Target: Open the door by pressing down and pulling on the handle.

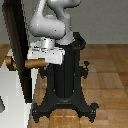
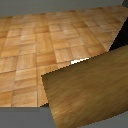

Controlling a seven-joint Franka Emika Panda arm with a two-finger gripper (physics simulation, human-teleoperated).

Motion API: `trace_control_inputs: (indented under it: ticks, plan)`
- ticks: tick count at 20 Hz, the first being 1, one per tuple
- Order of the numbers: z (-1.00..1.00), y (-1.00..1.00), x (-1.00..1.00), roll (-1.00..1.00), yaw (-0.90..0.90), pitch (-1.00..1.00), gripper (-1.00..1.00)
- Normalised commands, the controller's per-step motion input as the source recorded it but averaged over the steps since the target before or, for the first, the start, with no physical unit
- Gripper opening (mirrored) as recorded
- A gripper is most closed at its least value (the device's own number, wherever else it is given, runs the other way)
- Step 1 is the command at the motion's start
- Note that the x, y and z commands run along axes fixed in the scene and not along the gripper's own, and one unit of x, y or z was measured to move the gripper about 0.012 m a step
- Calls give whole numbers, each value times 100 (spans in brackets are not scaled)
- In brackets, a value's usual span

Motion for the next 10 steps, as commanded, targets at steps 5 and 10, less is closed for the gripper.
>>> trace_control_inputs:
  ticks: [5, 10]
  plan:
    - [0, 100, 0, 0, 0, 0, -100]
    - [0, 60, 0, 0, 0, 0, -100]
